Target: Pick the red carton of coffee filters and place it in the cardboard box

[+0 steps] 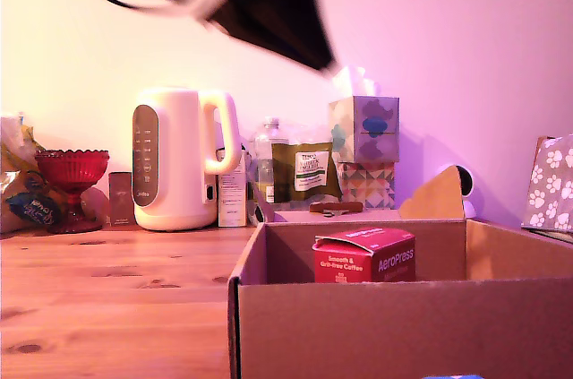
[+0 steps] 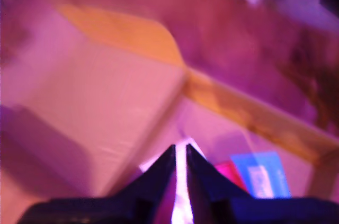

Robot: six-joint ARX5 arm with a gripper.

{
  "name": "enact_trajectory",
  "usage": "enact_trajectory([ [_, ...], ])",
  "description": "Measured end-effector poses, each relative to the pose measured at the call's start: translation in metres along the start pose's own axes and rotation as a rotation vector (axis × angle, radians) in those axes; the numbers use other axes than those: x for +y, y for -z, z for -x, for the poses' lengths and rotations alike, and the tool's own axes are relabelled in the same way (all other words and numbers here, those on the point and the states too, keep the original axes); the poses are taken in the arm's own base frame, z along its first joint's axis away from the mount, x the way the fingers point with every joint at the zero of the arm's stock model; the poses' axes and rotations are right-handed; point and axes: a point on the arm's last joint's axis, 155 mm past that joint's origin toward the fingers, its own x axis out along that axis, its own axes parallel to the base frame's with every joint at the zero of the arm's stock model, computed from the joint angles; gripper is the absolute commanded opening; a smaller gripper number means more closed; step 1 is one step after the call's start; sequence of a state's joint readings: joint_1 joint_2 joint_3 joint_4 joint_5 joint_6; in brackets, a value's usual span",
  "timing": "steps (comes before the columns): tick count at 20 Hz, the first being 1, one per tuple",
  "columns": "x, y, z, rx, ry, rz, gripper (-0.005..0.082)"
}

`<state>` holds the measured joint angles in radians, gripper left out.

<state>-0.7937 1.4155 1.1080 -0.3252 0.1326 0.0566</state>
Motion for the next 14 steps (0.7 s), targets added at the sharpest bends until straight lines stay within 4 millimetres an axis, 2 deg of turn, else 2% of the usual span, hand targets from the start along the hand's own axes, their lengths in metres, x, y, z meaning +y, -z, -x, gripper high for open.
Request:
enact_trajectory([
  [2, 0.03, 0.014, 0.011, -0.052, -0.065, 0.058, -0.0024],
  [5, 0.08, 0.051, 0.026, -0.101, -0.184, 0.189, -0.0024],
  [7, 0.102, 0.066, 0.045, -0.147, -0.249, 0.253, -0.0024],
  [11, 0.119, 0.068, 0.093, -0.269, -0.343, 0.311, -0.0024],
  [14, 0.116, 0.069, 0.124, -0.316, -0.385, 0.327, -0.0024],
])
